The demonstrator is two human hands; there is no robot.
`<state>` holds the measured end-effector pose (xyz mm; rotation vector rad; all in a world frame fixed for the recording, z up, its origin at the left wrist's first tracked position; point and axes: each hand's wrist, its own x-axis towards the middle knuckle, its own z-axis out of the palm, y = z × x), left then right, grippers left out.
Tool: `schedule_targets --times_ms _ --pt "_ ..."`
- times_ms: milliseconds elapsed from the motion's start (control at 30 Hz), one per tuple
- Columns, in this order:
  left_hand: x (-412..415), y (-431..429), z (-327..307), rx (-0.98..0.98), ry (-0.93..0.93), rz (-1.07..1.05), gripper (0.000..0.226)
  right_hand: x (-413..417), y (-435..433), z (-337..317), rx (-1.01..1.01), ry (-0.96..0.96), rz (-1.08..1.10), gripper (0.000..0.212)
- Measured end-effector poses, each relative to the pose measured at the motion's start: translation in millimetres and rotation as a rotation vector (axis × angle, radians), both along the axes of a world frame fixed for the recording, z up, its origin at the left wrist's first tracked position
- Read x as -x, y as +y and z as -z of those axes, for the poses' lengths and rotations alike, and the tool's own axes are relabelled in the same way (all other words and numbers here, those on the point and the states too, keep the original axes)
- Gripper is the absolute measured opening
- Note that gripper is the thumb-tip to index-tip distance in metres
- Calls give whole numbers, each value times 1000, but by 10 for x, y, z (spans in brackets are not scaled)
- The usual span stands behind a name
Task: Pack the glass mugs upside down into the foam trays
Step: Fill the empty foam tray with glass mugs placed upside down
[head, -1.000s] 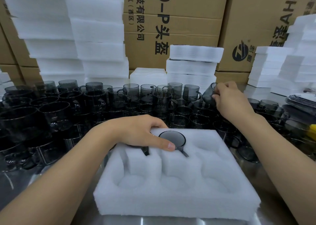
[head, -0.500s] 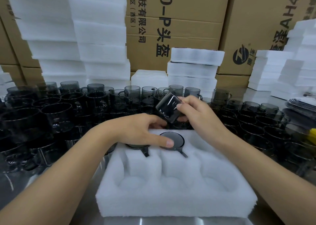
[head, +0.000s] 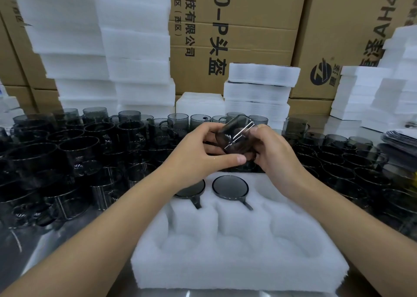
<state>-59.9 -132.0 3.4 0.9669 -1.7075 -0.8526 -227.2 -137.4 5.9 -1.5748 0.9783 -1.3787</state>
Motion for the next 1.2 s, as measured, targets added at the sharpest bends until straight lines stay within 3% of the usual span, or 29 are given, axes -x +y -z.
schedule_targets --times_ms 100,233,567,767,1033,1200 --pt "-3 -1 1 33 6 33 63 -4 1 1 -55 -123 -66 39" --pt "-11 7 -8 54 1 37 64 -12 4 -9 -95 -98 -66 59" --pt "7 75 -40 45 -1 149 72 -7 42 -58 -230 -227 -33 46" --pt "13 50 -21 53 16 124 56 -18 68 -64 -242 -199 -49 47" --pt "51 38 -25 -32 47 88 13 8 53 -68 -234 -254 -180 47" --pt "37 35 -24 -84 54 59 21 65 17 -50 -235 -242 -310 39"
